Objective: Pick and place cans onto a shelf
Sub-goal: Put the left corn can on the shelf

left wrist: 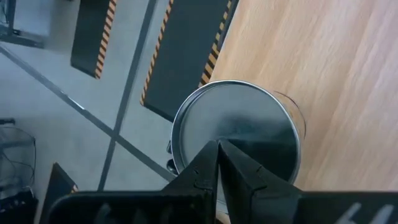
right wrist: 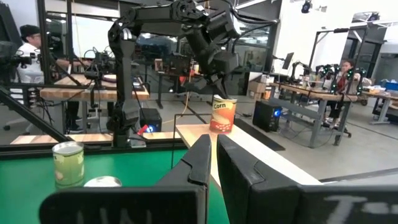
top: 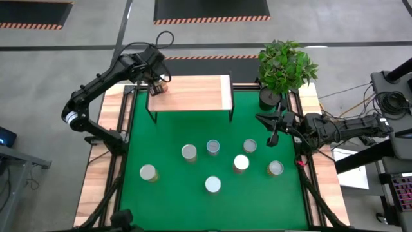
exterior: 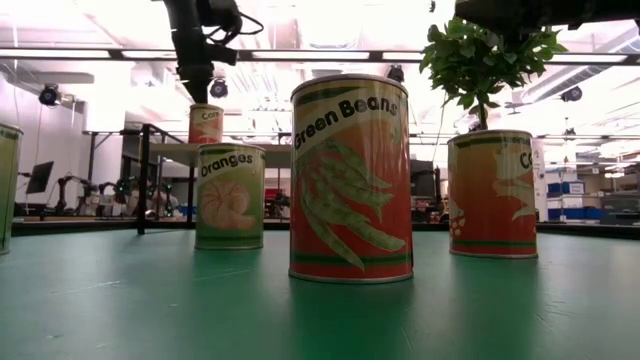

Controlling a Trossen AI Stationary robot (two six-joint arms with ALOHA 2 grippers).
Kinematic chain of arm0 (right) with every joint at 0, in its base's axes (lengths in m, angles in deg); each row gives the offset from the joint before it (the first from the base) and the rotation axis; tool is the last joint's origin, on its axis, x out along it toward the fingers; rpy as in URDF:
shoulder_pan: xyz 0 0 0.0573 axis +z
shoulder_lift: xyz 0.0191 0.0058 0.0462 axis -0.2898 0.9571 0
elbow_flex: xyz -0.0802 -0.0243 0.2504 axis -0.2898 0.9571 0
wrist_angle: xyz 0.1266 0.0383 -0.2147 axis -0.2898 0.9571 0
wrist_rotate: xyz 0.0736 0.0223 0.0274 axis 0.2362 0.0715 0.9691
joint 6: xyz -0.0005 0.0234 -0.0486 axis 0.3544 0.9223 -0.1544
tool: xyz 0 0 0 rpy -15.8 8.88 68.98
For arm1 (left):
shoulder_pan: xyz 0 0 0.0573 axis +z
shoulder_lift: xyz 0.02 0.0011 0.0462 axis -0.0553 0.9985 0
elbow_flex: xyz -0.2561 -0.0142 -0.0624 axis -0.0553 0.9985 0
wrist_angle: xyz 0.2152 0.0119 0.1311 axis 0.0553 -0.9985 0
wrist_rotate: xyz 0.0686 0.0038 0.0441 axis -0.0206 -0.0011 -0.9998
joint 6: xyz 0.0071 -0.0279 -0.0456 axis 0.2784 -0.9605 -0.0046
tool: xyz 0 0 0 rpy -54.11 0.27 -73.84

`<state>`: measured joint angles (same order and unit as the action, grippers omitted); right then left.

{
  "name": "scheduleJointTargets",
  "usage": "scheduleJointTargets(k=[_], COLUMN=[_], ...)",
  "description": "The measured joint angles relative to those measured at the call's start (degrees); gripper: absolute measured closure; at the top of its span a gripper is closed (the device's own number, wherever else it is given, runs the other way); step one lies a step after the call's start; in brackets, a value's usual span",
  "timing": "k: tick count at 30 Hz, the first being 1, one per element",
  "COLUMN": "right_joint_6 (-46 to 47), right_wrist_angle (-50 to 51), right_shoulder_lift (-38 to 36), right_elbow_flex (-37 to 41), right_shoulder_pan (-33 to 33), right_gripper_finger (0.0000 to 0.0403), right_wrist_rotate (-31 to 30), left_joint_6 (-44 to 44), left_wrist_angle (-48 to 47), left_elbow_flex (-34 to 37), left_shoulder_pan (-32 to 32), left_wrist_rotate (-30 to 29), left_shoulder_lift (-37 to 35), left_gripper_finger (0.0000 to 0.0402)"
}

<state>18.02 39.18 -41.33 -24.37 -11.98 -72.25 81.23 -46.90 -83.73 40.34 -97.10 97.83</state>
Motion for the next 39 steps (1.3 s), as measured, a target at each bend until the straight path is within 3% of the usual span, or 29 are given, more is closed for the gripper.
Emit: scheduleJointTargets(k=[39], right_joint_6=[-0.1], right_wrist_angle=[0.1], right_shoulder_lift=[0.0], right_elbow_flex=[0.0], right_shoulder_pan=[0.0], right_gripper_finger=[0.0385], right_wrist_rotate=[0.0], left_joint_6=[5.1], left_wrist_angle=[5.2], left_elbow_flex=[0.4], left_shoulder_pan=[3.8], left_wrist_rotate=[1.8], left_shoulder_lift=[-0.8], left_gripper_finger=[0.0401])
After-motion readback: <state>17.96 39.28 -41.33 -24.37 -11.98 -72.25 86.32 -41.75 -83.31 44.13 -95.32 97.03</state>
